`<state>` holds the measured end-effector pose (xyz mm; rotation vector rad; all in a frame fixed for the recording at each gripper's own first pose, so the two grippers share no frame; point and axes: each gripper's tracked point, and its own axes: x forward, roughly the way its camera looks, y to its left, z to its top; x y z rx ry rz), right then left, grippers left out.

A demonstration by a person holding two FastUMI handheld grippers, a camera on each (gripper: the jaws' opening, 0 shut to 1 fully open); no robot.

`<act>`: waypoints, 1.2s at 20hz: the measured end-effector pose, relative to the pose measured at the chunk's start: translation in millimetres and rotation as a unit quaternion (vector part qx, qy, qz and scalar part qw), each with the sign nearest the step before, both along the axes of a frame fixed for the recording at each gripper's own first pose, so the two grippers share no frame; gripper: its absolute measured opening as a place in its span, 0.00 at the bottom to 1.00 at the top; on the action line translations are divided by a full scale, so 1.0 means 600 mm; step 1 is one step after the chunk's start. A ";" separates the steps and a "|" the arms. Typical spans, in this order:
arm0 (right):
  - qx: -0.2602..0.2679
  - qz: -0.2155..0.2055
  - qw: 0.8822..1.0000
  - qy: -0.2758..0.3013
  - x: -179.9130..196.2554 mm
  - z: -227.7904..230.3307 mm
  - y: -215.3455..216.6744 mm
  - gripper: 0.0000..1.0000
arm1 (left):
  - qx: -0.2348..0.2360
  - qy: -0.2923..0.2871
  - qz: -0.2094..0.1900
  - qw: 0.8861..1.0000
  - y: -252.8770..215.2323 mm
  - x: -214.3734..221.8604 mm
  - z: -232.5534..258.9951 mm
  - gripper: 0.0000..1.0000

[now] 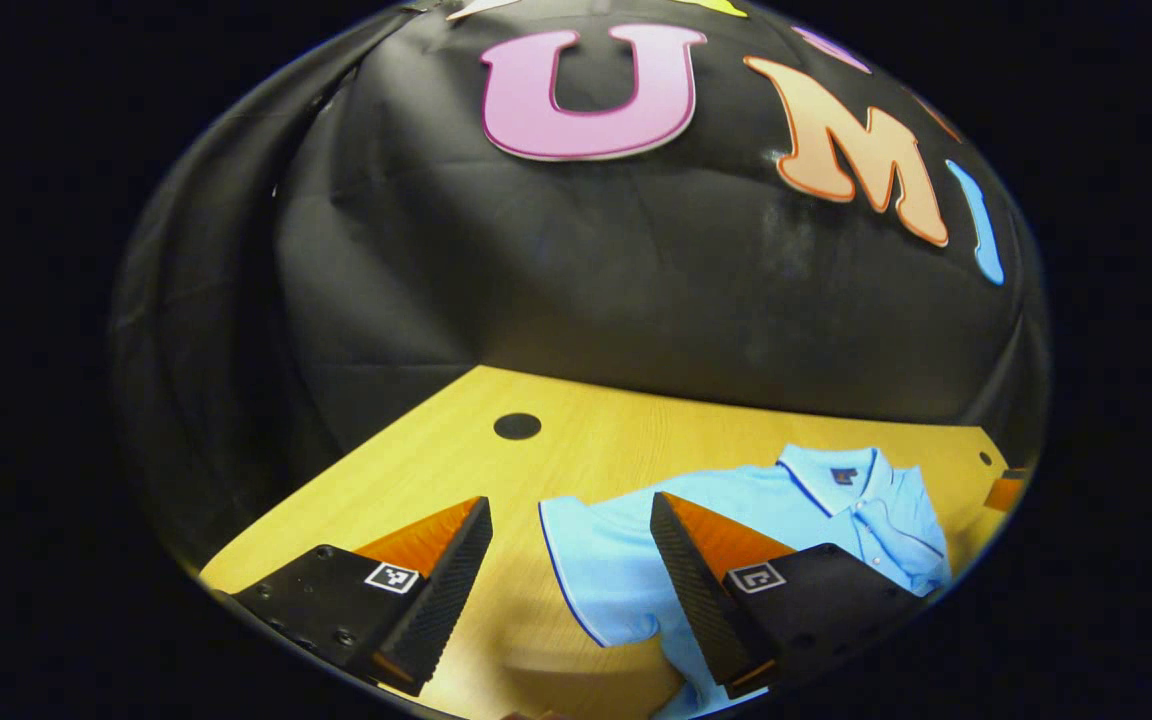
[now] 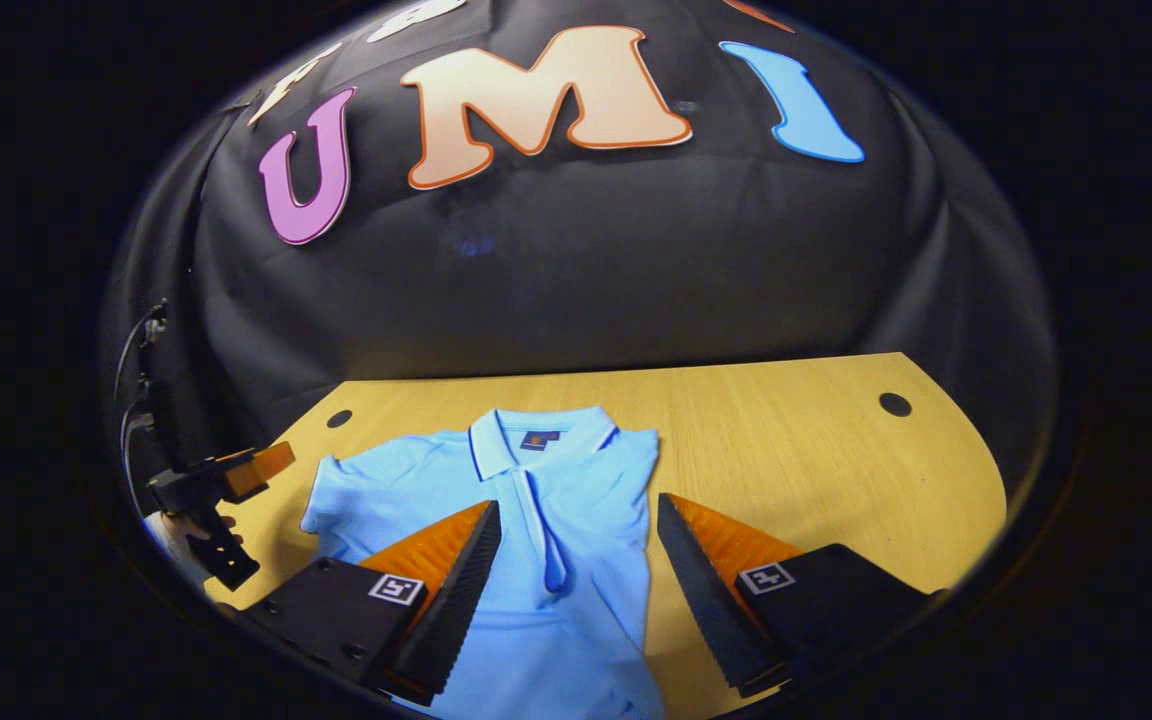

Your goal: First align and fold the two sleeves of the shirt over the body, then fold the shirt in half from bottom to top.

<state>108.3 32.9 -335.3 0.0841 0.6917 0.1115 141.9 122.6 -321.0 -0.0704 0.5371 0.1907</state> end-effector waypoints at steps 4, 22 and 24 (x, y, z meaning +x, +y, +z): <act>-0.020 -0.009 1.000 0.012 -0.033 -0.001 -0.043 0.98 | 0.018 0.046 -0.013 0.999 -0.008 0.011 -0.064 0.95; -0.028 -0.022 0.999 0.008 -0.061 0.024 -0.108 0.98 | -0.005 0.086 -0.111 0.990 -0.116 0.041 -0.073 0.00; -0.028 -0.027 0.999 0.004 -0.059 0.031 -0.115 0.98 | -0.008 0.070 -0.137 0.988 -0.152 0.049 -0.046 0.00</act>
